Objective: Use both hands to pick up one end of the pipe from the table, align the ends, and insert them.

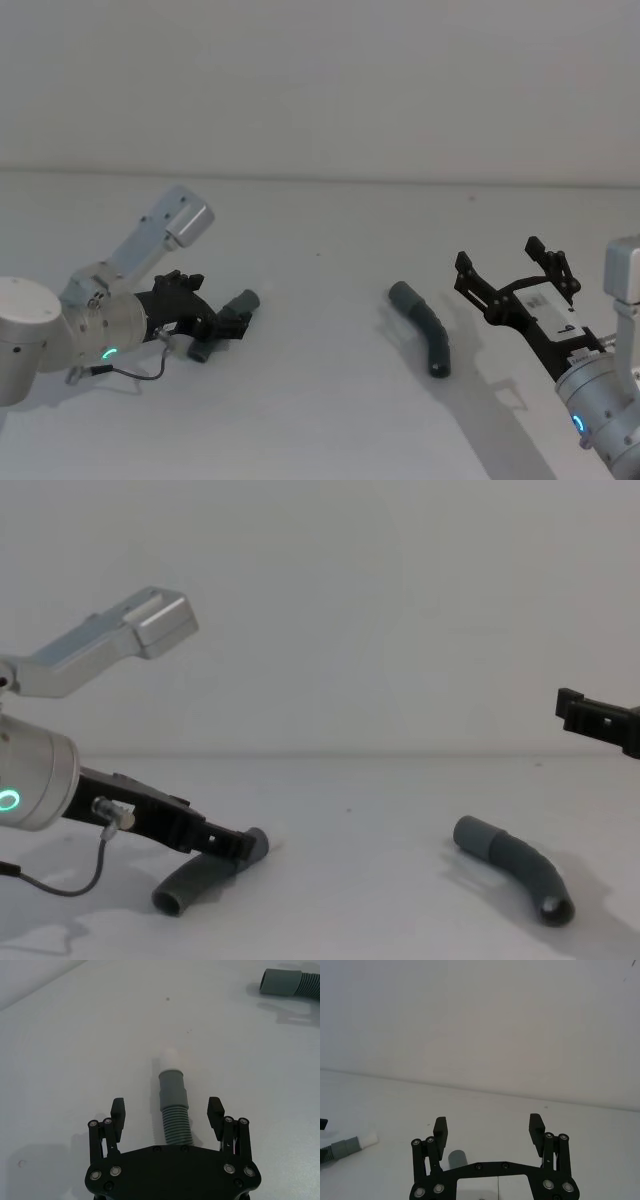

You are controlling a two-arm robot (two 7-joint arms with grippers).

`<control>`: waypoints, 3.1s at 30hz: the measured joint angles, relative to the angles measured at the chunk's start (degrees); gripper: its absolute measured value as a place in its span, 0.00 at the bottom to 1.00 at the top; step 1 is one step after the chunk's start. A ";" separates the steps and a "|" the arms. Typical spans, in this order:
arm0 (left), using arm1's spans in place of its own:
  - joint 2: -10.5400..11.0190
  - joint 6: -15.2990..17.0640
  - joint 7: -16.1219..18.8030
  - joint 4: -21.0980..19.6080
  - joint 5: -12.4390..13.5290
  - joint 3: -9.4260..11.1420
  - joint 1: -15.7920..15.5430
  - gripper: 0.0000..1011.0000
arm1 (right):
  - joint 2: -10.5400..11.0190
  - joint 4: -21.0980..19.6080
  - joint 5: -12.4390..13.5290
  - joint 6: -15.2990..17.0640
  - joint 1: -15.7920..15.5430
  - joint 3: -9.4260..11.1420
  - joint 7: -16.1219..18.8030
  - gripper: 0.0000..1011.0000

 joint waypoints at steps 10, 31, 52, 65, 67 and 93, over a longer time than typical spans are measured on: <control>-1.16 -0.15 -0.95 2.41 0.52 0.48 -1.09 0.99 | 0.00 0.00 0.00 0.00 0.00 0.00 0.00 0.99; -3.48 -0.27 -1.44 5.53 1.59 0.76 -2.37 0.99 | 0.00 0.00 0.00 0.00 0.00 0.00 0.00 0.99; -5.17 1.95 -1.20 6.16 2.04 0.20 -2.37 0.98 | 0.00 0.00 0.00 0.00 0.00 0.00 0.00 0.99; -5.24 1.63 -1.35 6.16 2.59 -0.12 -2.21 0.66 | 0.00 0.00 0.00 0.00 0.00 0.00 0.00 0.99; -5.25 1.56 -1.38 6.16 2.65 -0.15 -2.20 0.58 | 0.00 0.00 0.00 0.00 0.00 0.00 0.00 0.99; -5.24 1.26 -1.60 6.08 2.87 -0.27 -2.12 0.34 | 4.42 -1.95 -0.63 11.48 4.45 -1.50 5.18 0.99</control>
